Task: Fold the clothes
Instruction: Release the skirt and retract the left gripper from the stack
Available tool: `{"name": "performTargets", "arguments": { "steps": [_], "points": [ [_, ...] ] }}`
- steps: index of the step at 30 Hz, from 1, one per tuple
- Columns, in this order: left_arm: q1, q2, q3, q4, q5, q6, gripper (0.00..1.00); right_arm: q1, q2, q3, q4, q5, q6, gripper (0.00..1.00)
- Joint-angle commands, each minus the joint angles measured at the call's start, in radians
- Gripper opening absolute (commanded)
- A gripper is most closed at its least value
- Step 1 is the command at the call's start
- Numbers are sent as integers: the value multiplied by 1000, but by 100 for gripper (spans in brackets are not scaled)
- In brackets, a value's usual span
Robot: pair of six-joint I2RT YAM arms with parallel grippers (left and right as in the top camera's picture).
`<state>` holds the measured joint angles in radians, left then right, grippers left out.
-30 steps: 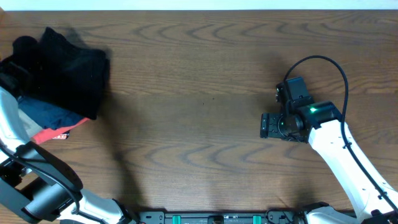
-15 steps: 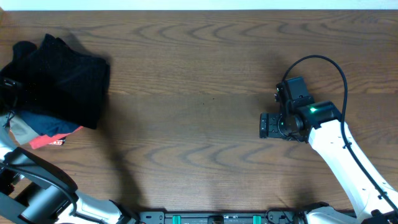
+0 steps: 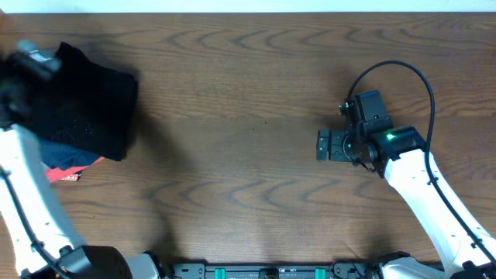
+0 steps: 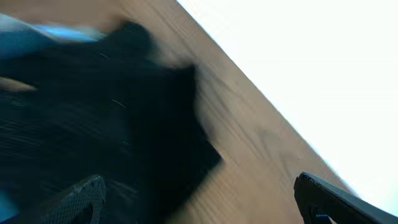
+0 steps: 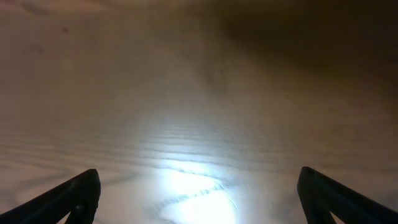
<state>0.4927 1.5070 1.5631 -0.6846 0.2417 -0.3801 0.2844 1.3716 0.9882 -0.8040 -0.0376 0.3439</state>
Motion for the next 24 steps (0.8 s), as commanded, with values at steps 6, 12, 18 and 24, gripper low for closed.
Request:
{"name": "performTargets", "arguments": {
  "steps": [6,12,18,24],
  "points": [
    [-361,55,2,-199,8,138,98,-131,-8,13,86,-111,-51,99],
    [-532,75,0,-527,-105,185,98,-251,-8,13,-6,-113,-73,99],
    [-556,56,-14,-772,-153,177,98,-308,-10,13,-186,-108,-76,99],
    [-556,-145,-143,-721,-153,177,98,-309,-109,8,-225,-106,-76,99]
  ]
}}
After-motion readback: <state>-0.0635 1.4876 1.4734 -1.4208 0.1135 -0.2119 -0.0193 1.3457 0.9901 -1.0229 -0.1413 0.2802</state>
